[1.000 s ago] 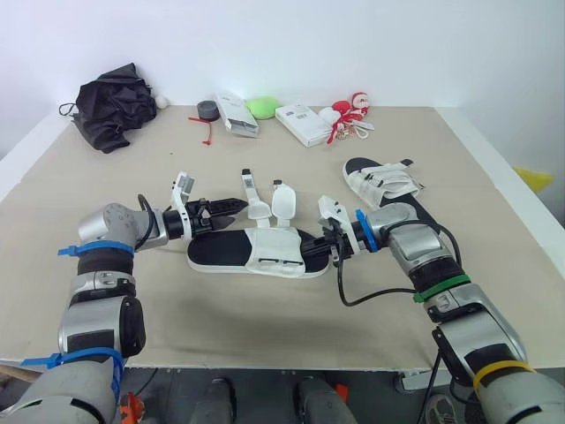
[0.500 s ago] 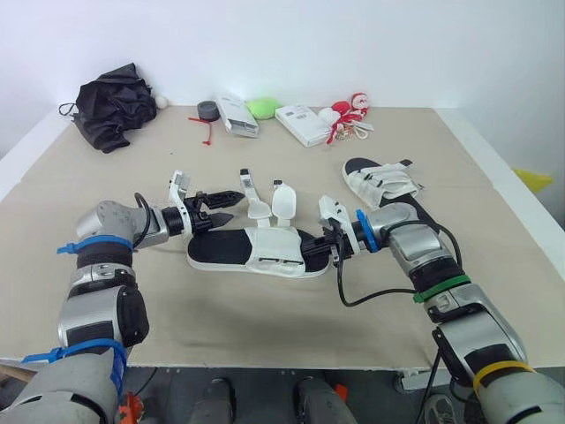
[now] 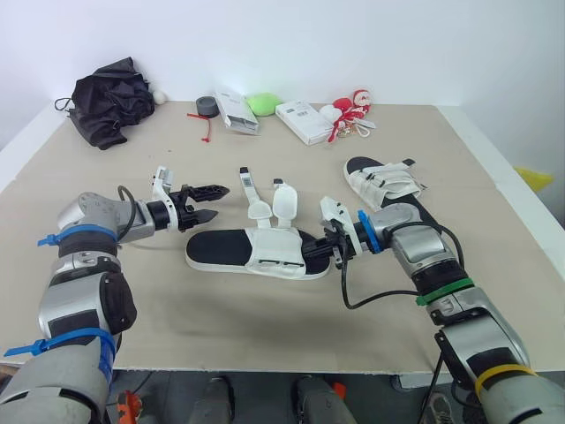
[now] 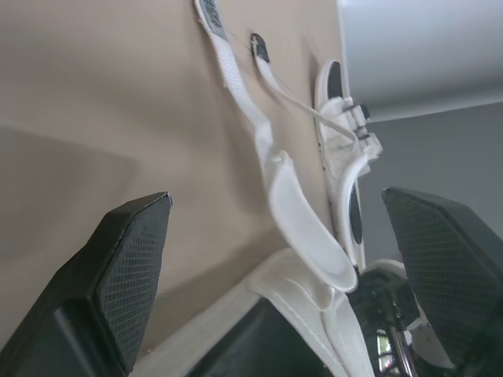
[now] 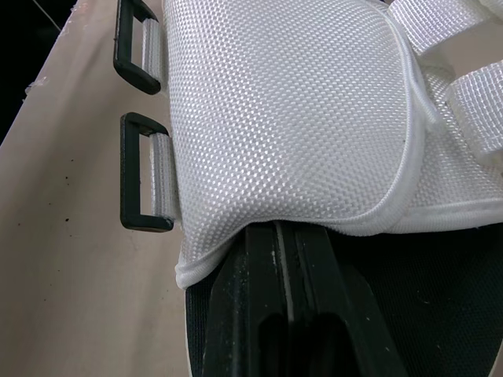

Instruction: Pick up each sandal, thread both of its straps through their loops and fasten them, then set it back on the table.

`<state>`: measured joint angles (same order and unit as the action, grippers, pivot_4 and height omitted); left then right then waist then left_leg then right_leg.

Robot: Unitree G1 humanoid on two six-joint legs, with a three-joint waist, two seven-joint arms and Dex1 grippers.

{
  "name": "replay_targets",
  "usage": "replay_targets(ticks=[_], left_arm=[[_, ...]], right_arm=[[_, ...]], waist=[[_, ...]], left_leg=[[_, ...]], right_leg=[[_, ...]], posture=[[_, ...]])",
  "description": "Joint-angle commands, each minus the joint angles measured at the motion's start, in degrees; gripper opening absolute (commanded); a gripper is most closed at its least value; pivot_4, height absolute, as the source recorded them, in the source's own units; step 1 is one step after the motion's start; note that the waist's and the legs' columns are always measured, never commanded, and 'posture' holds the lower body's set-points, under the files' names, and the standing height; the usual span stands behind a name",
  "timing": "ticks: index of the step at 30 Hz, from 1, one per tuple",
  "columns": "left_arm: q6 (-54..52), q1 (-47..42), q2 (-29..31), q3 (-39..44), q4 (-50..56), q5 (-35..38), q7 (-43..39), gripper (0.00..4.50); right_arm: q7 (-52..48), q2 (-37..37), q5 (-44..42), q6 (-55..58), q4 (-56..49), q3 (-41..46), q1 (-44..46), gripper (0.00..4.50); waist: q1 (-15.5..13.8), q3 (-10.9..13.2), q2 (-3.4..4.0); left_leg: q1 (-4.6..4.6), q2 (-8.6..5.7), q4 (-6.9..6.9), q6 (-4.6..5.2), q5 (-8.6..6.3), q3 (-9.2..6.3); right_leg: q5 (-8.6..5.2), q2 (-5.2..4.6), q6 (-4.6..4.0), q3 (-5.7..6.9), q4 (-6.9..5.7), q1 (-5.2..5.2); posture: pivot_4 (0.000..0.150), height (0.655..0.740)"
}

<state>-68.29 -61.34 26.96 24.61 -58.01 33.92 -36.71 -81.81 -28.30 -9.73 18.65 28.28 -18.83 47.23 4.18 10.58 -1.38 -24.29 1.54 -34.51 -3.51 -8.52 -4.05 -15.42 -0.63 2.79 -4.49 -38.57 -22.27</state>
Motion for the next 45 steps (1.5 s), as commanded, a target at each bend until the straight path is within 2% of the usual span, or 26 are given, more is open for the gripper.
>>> replay_targets(ticks=[1, 9, 17, 20, 23, 24, 25, 26, 28, 29, 30, 40, 45], left_arm=[[4.58, -3.62, -4.45, 1.76, -4.35, 0.05, 3.21, 4.43], [10.38, -6.81, -11.14, 1.30, -8.79, -1.30, 6.02, 4.43], [19.97, -7.87, -13.88, 3.66, -12.60, -1.64, 11.09, 4.43], [23.50, -8.50, -14.99, 5.11, -13.82, -1.37, 13.18, 3.72], [25.93, -8.93, -15.61, 6.32, -14.67, -1.08, 14.88, 2.33], [26.40, -9.02, -15.69, 6.65, -14.84, -0.95, 15.24, 2.05], [26.82, -9.12, -15.72, 7.00, -15.06, -0.82, 15.55, 1.46], [27.12, -9.20, -15.72, 7.25, -15.22, -0.73, 15.78, 1.46], [27.58, -9.29, -15.78, 7.68, -15.42, -0.48, 16.19, 0.68], [27.64, -9.31, -15.81, 7.83, -15.46, -0.39, 16.24, 0.58], [27.73, -9.35, -15.88, 8.16, -15.50, -0.28, 16.32, 0.11], [25.78, -8.81, -15.78, 9.14, -13.90, 0.17, 13.41, 0.11], [21.97, -6.84, -16.00, 2.92, -4.08, -1.41, 3.30, 0.11]], right_arm=[[0.69, -0.61, 2.49, 1.93, 0.41, -1.75, -2.50, 0.00], [1.34, -0.50, 2.29, 3.26, -1.26, -1.14, -3.34, 0.00], [2.06, -0.64, 2.11, 4.20, -2.44, -0.51, -4.09, 0.00], [2.39, -0.55, 2.03, 4.50, -2.68, -0.42, -4.15, 0.00], [2.58, -0.44, 1.93, 4.72, -2.83, -0.31, -4.17, 0.00], [2.62, -0.42, 1.90, 4.83, -2.91, -0.28, -4.20, 0.00], [2.66, -0.44, 1.88, 4.91, -3.06, -0.26, -4.29, 0.00], [2.67, -0.44, 1.88, 4.95, -3.09, -0.25, -4.32, 0.00], [2.75, -0.47, 1.92, 4.98, -3.17, -0.22, -4.42, 0.00], [2.76, -0.49, 1.91, 5.03, -3.23, -0.20, -4.46, 0.00], [2.78, -0.47, 1.93, 5.00, -3.15, -0.19, -4.44, 0.00], [2.80, -0.79, 1.77, 5.26, -3.61, 0.16, -4.90, 0.00], [2.81, -1.07, 1.72, 5.59, -4.13, 0.42, -5.31, 0.00]], waist=[[-0.08, 0.00, -0.02], [-0.06, -0.01, -0.08], [-0.09, -0.04, -0.12], [-0.10, -0.05, -0.14], [-0.08, -0.05, -0.14], [-0.06, -0.05, -0.14], [-0.06, -0.05, -0.14], [-0.06, -0.05, -0.14], [-0.05, -0.05, -0.14], [-0.05, -0.05, -0.14], [-0.04, -0.05, -0.14], [-0.03, -0.05, -0.14], [-0.01, -0.04, -0.14]], left_leg=[[0.00, 0.00, 0.00, 0.00, 0.00, 0.00], [-0.03, -0.01, 0.01, -0.01, 0.00, 0.00], [-0.01, -0.02, 0.02, -0.01, 0.00, 0.00], [0.01, -0.02, 0.01, -0.06, 0.03, 0.00], [0.01, -0.02, 0.02, -0.10, 0.05, 0.00], [0.01, -0.02, 0.02, -0.10, 0.06, 0.00], [0.00, -0.02, 0.06, -0.11, 0.05, 0.00], [0.00, -0.02, 0.06, -0.11, 0.05, 0.00], [-0.01, -0.02, 0.08, -0.11, 0.05, 0.00], [-0.01, -0.02, 0.08, -0.11, 0.05, 0.00], [-0.01, -0.02, 0.09, -0.11, 0.05, 0.00], [-0.01, -0.03, 0.09, -0.14, 0.06, 0.00], [-0.04, -0.03, 0.11, -0.15, 0.06, 0.00]], right_leg=[[0.00, 0.00, 0.00, 0.00, 0.02, 0.00], [0.00, -0.01, 0.00, 0.01, 0.07, 0.01], [0.00, -0.01, 0.01, 0.01, 0.09, 0.04], [0.02, -0.01, 0.03, 0.01, 0.09, 0.08], [0.03, -0.01, 0.05, 0.00, 0.10, 0.07], [0.03, -0.01, 0.05, 0.00, 0.10, 0.06], [0.03, -0.01, 0.05, 0.01, 0.11, 0.04], [0.03, -0.01, 0.05, 0.00, 0.12, 0.04], [0.03, -0.01, 0.05, 0.00, 0.15, 0.04], [0.03, -0.01, 0.05, 0.00, 0.16, 0.04], [0.03, -0.01, 0.05, 0.01, 0.17, 0.05], [0.03, -0.01, 0.05, 0.01, 0.18, 0.06], [0.03, -0.01, 0.05, 0.01, 0.20, 0.04]], posture=[[0.150, 0.7380], [0.150, 0.7380], [0.150, 0.7380], [0.150, 0.7380], [0.150, 0.7380], [0.150, 0.7380], [0.150, 0.7380], [0.150, 0.7380], [0.150, 0.7380], [0.150, 0.7380], [0.150, 0.7380], [0.150, 0.7380], [0.150, 0.7380]])
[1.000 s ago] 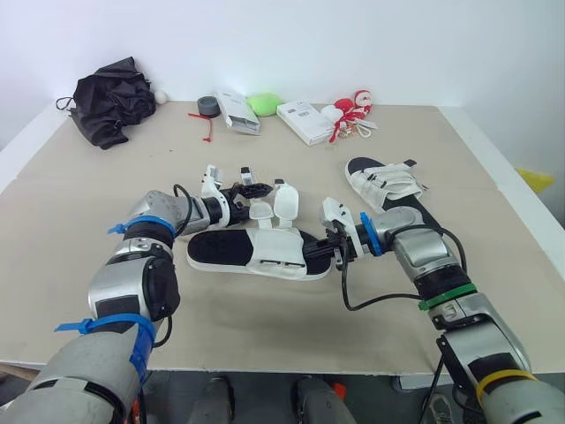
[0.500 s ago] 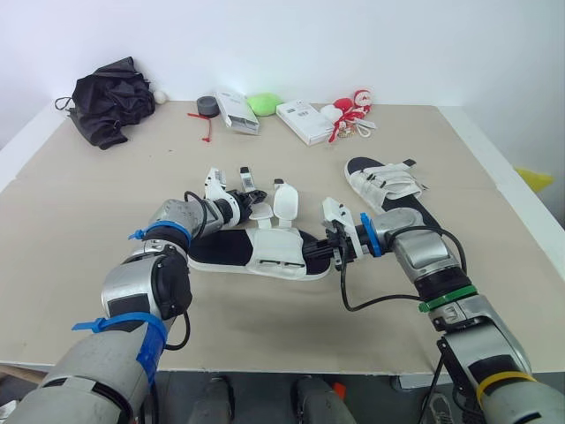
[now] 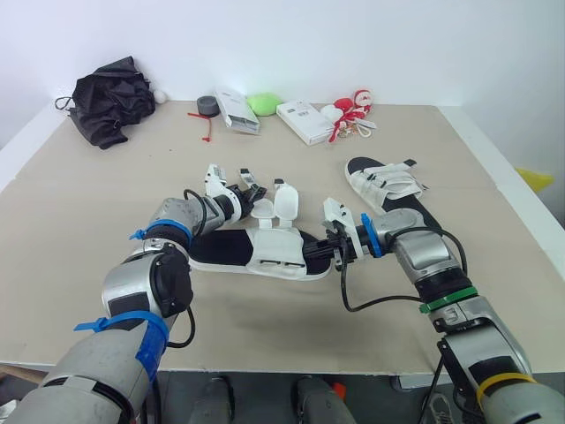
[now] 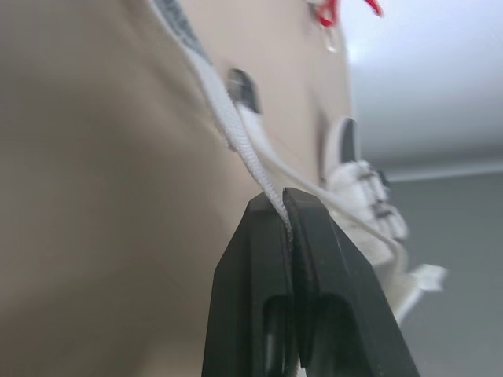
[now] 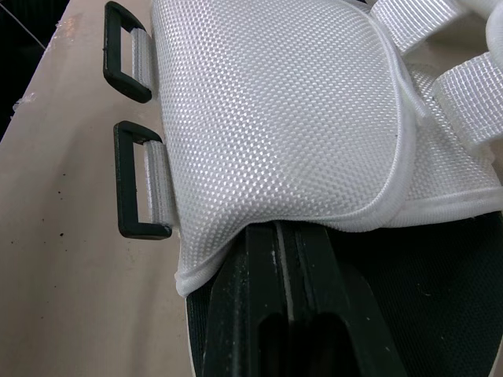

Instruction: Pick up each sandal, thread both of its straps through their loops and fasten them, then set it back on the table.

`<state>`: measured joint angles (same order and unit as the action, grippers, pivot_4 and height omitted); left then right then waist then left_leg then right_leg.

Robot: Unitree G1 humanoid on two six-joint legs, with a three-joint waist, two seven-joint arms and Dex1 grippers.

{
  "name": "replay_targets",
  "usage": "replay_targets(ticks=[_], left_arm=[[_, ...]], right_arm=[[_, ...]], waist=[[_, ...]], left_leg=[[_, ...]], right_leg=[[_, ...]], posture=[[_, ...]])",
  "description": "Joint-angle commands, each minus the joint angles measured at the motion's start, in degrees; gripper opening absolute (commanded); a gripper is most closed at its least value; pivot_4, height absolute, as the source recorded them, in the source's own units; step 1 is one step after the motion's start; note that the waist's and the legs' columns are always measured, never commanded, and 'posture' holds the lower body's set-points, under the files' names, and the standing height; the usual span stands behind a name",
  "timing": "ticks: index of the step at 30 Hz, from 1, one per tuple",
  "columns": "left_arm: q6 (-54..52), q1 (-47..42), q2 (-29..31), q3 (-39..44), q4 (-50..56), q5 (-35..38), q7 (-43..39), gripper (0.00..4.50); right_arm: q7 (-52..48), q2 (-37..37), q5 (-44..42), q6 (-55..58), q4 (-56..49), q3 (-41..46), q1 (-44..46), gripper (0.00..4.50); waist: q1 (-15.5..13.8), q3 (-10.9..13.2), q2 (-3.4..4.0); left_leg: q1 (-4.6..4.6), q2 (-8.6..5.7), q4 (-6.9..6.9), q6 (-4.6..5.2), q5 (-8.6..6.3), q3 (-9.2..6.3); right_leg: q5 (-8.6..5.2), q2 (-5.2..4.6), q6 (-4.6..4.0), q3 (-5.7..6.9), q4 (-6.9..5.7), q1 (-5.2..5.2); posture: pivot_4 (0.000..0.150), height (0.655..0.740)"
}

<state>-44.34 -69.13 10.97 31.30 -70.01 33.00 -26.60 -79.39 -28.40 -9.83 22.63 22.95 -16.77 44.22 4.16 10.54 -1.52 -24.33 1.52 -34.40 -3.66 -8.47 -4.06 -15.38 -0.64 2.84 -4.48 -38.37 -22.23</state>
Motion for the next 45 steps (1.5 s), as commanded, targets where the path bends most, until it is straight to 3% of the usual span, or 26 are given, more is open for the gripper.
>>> replay_targets(ticks=[1, 4, 9, 13, 15, 21, 26, 30, 36, 41, 43, 45], left_arm=[[-2.42, 2.10, -0.46, -5.33, 11.46, -0.41, -8.80, 0.11], [-4.52, 7.96, -2.28, -9.64, 25.91, 1.28, -12.14, 0.11], [-2.84, 25.09, -3.22, -21.23, 57.72, 2.07, -17.76, 0.11], [12.27, 38.92, 4.08, -33.76, 74.97, -3.90, -32.30, 0.11], [20.13, 41.54, 6.67, -35.74, 76.48, -5.88, -36.56, 0.11], [32.74, 40.29, 6.66, -34.92, 73.45, -8.16, -37.64, 0.11], [48.03, 43.77, 12.32, -39.51, 73.46, -13.34, -48.00, 0.11], [65.71, 46.74, 18.05, -42.13, 67.50, -18.68, -56.36, 0.11], [83.99, 44.84, 20.51, -45.42, 55.90, -27.26, -56.65, 1.67], [85.19, 43.86, 20.58, -47.21, 53.59, -28.46, -55.71, 3.81], [84.48, 44.06, 20.97, -47.83, 53.70, -28.04, -55.99, 4.16], [72.03, 45.77, 21.97, -47.57, 58.16, -24.10, -55.91, 4.34]], right_arm=[[0.37, -1.02, 1.79, 1.61, 1.19, -1.58, -2.34, 0.00], [0.37, -1.17, 1.67, 1.77, 0.75, -1.37, -2.76, 0.00], [0.11, -1.71, 1.54, 2.03, -0.12, -0.88, -3.87, 0.00], [-0.27, -2.43, 1.29, 2.51, -1.06, -0.64, -4.71, 0.00], [-0.41, -2.67, 1.27, 2.59, -1.49, -0.79, -5.20, 0.00], [-0.13, -2.47, 1.13, 2.57, -1.37, -0.90, -5.23, 0.00], [-0.34, -2.63, 1.20, 2.33, -1.37, -0.95, -5.38, 0.00], [-0.44, -2.61, 1.36, 2.24, -1.20, -1.17, -5.17, 0.00], [-0.44, -2.00, 1.51, 1.81, -0.16, -1.66, -4.23, 0.00], [-0.41, -1.57, 1.57, 1.41, 0.75, -1.81, -3.47, 0.00], [-0.54, -1.55, 1.51, 1.36, 0.76, -1.84, -3.46, 0.00], [-0.61, -1.62, 1.43, 1.43, 0.64, -1.82, -3.50, 0.00]], waist=[[0.01, 0.00, 0.00], [-0.01, 0.00, 0.00], [-0.34, 0.00, 0.00], [-0.76, -0.07, 0.11], [-1.35, -0.09, 0.14], [-1.71, -0.09, 0.09], [-1.56, -0.10, 0.09], [-1.56, -0.10, 0.09], [-1.64, -0.13, 0.08], [-1.67, -0.26, 0.10], [-1.67, -0.30, 0.16], [-1.68, -0.32, 0.17]], left_leg=[[0.00, 0.00, 0.01, -0.01, 0.00, 0.00], [0.00, 0.01, 0.05, -0.05, -0.01, 0.00], [-0.01, 0.04, 0.06, -0.18, -0.08, 0.00], [0.01, 0.04, 0.01, -0.21, -0.08, 0.00], [0.14, 0.04, 0.06, -0.23, -0.10, 0.09], [0.10, 0.04, -0.15, -0.08, -0.01, 0.13], [0.10, 0.09, 0.00, 0.08, -0.13, 0.13], [0.10, 0.11, 0.00, 0.19, -0.25, 0.13], [0.12, 0.13, -0.05, 0.22, -0.27, 0.13], [0.15, 0.14, -0.11, 0.26, -0.24, 0.16], [0.22, 0.14, -0.12, 0.36, -0.18, 0.16], [0.22, 0.14, -0.13, 0.43, -0.13, 0.16]], right_leg=[[0.00, 0.00, 0.00, 0.00, 0.00, 0.00], [0.00, 0.00, 0.00, 0.00, 0.03, 0.01], [0.00, -0.03, 0.00, -0.05, 0.08, 0.04], [0.03, -0.03, -0.05, -0.04, 0.13, 0.08], [0.01, -0.05, -0.05, -0.11, 0.19, 0.19], [0.04, -0.08, -0.11, -0.06, 0.27, 0.30], [-0.08, -0.04, -0.13, -0.05, 0.27, 0.24], [-0.18, -0.03, -0.20, -0.05, 0.27, 0.25], [-0.20, -0.05, -0.27, -0.01, 0.27, 0.27], [-0.15, -0.06, -0.29, -0.02, 0.26, 0.31], [-0.08, -0.06, -0.29, -0.02, 0.22, 0.35], [-0.06, -0.06, -0.33, -0.02, 0.22, 0.36]], posture=[[0.150, 0.7380], [0.150, 0.7380], [0.150, 0.7380], [0.150, 0.7380], [0.150, 0.7380], [0.150, 0.7380], [0.150, 0.7380], [0.150, 0.7380], [0.150, 0.7380], [0.150, 0.7380], [0.150, 0.7380], [0.150, 0.7380]])
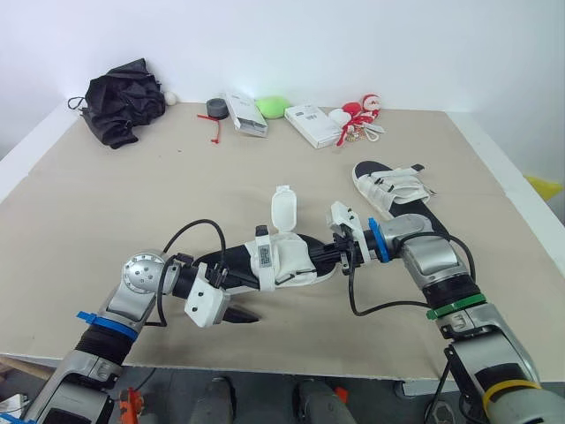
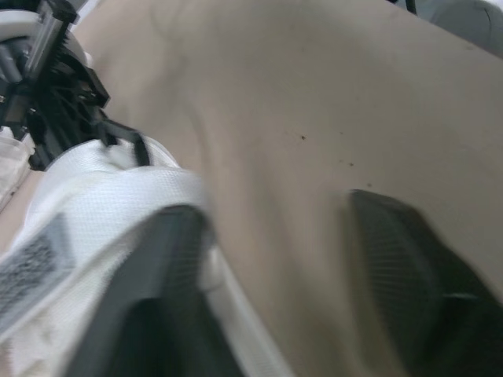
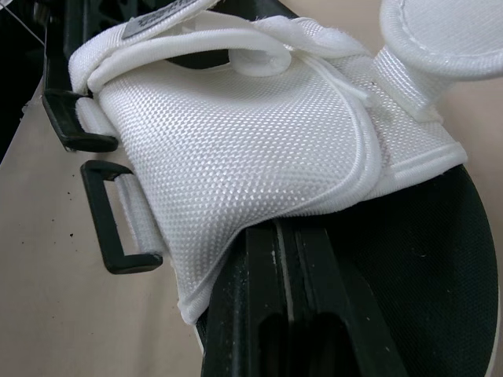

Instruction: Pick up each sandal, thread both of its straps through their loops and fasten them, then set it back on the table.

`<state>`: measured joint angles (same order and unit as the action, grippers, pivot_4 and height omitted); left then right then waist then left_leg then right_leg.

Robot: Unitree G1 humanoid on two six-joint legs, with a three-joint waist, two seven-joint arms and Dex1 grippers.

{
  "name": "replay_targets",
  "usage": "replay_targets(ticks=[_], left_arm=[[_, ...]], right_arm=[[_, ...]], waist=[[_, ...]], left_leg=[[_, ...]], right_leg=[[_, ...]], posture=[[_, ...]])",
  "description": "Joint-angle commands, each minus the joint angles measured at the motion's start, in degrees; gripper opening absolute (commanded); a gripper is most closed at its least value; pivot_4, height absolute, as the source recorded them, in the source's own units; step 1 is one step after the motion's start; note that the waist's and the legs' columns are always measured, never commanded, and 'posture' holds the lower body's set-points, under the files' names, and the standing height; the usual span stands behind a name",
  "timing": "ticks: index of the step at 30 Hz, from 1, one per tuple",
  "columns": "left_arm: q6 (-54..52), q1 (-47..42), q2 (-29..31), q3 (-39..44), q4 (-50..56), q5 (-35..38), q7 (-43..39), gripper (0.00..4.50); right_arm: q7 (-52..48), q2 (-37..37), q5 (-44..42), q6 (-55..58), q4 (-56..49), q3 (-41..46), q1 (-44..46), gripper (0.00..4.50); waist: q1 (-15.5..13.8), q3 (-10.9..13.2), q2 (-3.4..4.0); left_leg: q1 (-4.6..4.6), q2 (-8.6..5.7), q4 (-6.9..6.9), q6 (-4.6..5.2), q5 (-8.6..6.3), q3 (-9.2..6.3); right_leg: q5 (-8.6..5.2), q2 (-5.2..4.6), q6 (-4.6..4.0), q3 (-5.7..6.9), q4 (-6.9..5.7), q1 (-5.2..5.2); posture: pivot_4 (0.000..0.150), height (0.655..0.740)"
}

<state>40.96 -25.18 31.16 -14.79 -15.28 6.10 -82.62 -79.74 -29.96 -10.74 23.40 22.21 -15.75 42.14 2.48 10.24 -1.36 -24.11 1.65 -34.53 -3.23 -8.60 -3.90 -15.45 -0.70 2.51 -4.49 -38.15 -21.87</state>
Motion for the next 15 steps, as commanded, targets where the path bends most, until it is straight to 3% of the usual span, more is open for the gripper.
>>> replay_targets(ticks=[1, 6, 9, 12, 15], left_arm=[[-21.65, 2.71, 2.96, -1.63, 6.43, 5.45, -0.29, 4.34], [-68.77, 1.37, 13.21, -1.27, 22.02, 28.62, 0.23, 4.34], [-91.15, -3.26, 16.70, 2.36, 24.50, 40.73, 3.10, 4.34], [-105.75, -7.26, 19.05, 5.72, 23.66, 48.65, 5.09, 4.34], [-113.05, -8.74, 21.60, 8.25, 21.96, 52.14, 4.93, 4.34]], right_arm=[[-0.25, -0.08, 2.34, 0.66, 1.42, -2.83, -1.41, 0.00], [-0.48, -0.27, 2.44, 0.59, 1.72, -2.73, -1.26, 0.00], [-0.56, -0.19, 2.55, 0.41, 2.29, -2.73, -0.87, 0.00], [-0.63, -0.03, 2.57, 0.39, 2.45, -2.76, -0.55, 0.00], [-0.71, 0.09, 2.55, 0.36, 2.55, -2.82, -0.32, 0.00]], waist=[[-0.01, -0.02, 0.02], [0.27, 0.01, 0.00], [0.31, 0.03, -0.01], [0.41, 0.08, -0.10], [0.48, 0.13, -0.17]], left_leg=[[0.00, 0.00, -0.01, 0.04, 0.03, 0.01], [-0.02, 0.06, -0.01, 0.06, 0.04, 0.01], [-0.04, 0.15, 0.02, 0.06, 0.04, -0.12], [-0.09, 0.14, 0.05, 0.03, 0.02, -0.21], [-0.09, 0.15, 0.09, 0.01, 0.00, -0.21]], right_leg=[[-0.03, -0.01, -0.09, 0.00, 0.00, 0.01], [0.02, 0.03, -0.01, 0.03, -0.07, -0.02], [-0.03, 0.16, -0.07, 0.14, -0.19, -0.10], [-0.12, 0.16, -0.11, 0.25, -0.19, -0.12], [-0.18, 0.17, -0.11, 0.26, -0.20, -0.14]], posture=[[0.150, 0.7380], [0.150, 0.7380], [0.150, 0.7380], [0.150, 0.7380], [0.150, 0.7380]])
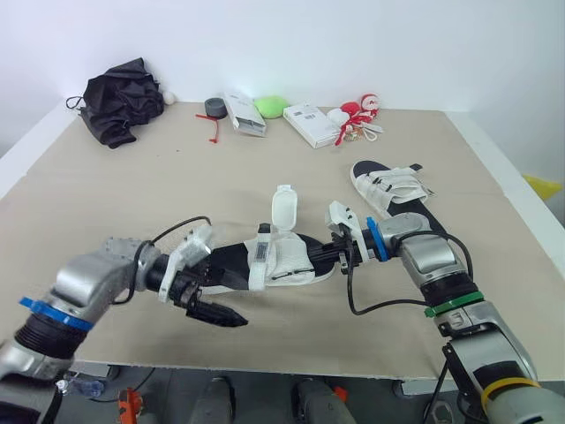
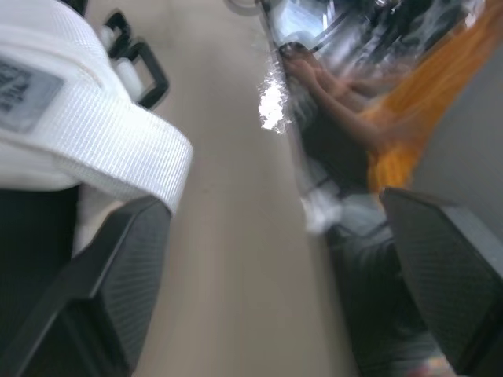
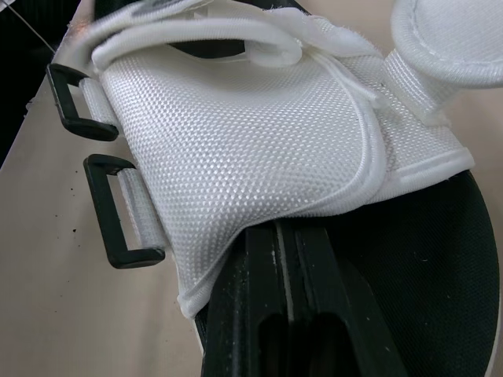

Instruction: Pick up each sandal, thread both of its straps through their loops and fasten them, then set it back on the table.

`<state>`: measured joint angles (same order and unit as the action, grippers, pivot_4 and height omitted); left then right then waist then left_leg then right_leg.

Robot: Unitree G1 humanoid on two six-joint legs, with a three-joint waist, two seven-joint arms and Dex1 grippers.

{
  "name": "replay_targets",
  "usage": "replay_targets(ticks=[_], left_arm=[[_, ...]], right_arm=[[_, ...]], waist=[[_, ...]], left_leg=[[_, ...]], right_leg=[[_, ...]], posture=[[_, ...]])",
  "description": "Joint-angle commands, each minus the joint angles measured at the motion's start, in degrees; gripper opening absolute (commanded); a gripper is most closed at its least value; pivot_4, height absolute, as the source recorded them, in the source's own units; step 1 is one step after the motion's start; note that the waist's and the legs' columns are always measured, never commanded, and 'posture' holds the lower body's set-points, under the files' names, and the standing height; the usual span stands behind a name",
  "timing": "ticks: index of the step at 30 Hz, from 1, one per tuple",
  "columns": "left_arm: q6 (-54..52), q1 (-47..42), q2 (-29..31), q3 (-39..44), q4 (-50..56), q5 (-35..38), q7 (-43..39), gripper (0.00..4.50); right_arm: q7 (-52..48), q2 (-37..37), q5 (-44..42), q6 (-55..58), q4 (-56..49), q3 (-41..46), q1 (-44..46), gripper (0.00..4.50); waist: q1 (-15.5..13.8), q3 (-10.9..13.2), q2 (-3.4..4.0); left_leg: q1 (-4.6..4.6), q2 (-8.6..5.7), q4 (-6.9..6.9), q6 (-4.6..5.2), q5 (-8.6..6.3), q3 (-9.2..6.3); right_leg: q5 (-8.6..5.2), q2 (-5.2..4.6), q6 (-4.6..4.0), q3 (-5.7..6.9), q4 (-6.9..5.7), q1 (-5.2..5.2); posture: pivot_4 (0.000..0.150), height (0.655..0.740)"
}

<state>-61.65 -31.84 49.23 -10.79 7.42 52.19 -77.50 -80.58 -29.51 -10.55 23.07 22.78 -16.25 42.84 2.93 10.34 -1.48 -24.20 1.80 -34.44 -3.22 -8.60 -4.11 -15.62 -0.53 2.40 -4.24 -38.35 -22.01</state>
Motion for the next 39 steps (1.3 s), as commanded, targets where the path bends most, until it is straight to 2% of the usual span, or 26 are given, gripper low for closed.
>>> replay_targets(ticks=[1, 6, 7, 14, 18, 27, 32, 39], left_arm=[[-12.10, -2.32, 4.50, 4.89, -1.73, 6.59, -0.48, 4.34], [-16.88, -2.62, 6.98, 6.76, -6.02, 6.61, -0.46, 4.34], [-15.28, -2.34, 6.57, 7.00, -6.97, 5.22, 0.16, 4.34], [-15.23, -6.51, -0.97, 13.10, -18.29, 3.72, 9.35, 4.34], [-13.92, -9.64, -6.85, 18.09, -23.90, 2.69, 18.85, 4.34], [-23.78, -15.87, -17.54, 27.20, -32.91, 3.93, 33.42, 4.34], [-26.63, -16.40, -21.69, 27.48, -32.64, 2.92, 36.63, 4.34], [-24.31, -18.06, -26.26, 26.92, -35.15, 0.54, 38.49, 4.34]], right_arm=[[0.05, -0.34, 2.37, 0.65, 2.11, -2.34, -0.89, 0.00], [-0.34, -0.38, 2.37, 0.22, 2.88, -2.48, -0.24, 0.00], [-0.39, -0.36, 2.38, 0.05, 3.14, -2.51, -0.04, 0.00], [-0.31, 0.03, 2.40, -0.28, 3.79, -2.62, 0.60, 0.00], [-0.23, 0.08, 2.31, -0.16, 3.73, -2.58, 0.70, 0.00], [0.17, 0.23, 2.16, -0.12, 3.61, -2.34, 0.57, 0.00], [0.52, 0.61, 2.09, -0.02, 3.51, -2.29, 0.60, 0.00], [1.00, 0.60, 1.92, 0.25, 2.75, -2.08, -0.03, 0.00]], waist=[[0.05, 0.02, -0.04], [0.01, 0.02, -0.05], [0.01, 0.02, -0.05], [-0.13, 0.02, -0.06], [-0.12, 0.02, -0.10], [-0.09, 0.00, -0.15], [-0.07, 0.00, -0.17], [-0.06, 0.00, -0.17]], left_leg=[[-0.01, 0.03, 0.03, -0.01, -0.01, 0.00], [-0.03, 0.06, 0.07, -0.11, -0.07, 0.00], [-0.02, 0.06, 0.08, -0.11, -0.07, 0.00], [-0.02, 0.06, 0.04, -0.12, -0.07, 0.00], [-0.02, 0.06, -0.05, -0.15, -0.05, 0.01], [-0.01, 0.00, -0.09, -0.19, -0.02, 0.00], [0.00, -0.03, -0.10, -0.29, 0.04, -0.01], [0.00, -0.04, -0.09, -0.45, 0.13, -0.02]], right_leg=[[-0.01, 0.04, -0.02, 0.00, -0.01, -0.06], [-0.09, 0.06, -0.09, 0.00, -0.03, -0.12], [-0.09, 0.06, -0.09, 0.00, -0.03, -0.12], [-0.08, 0.06, -0.11, 0.01, -0.06, -0.12], [-0.04, 0.06, -0.12, 0.01, -0.16, -0.15], [-0.08, 0.04, -0.05, -0.03, -0.44, -0.19], [-0.07, 0.02, -0.04, -0.04, -0.51, -0.19], [-0.04, 0.02, -0.02, -0.04, -0.54, -0.19]], posture=[[0.150, 0.7380], [0.150, 0.7380], [0.150, 0.7380], [0.150, 0.7380], [0.150, 0.7380], [0.150, 0.7380], [0.150, 0.7380], [0.150, 0.7380]])
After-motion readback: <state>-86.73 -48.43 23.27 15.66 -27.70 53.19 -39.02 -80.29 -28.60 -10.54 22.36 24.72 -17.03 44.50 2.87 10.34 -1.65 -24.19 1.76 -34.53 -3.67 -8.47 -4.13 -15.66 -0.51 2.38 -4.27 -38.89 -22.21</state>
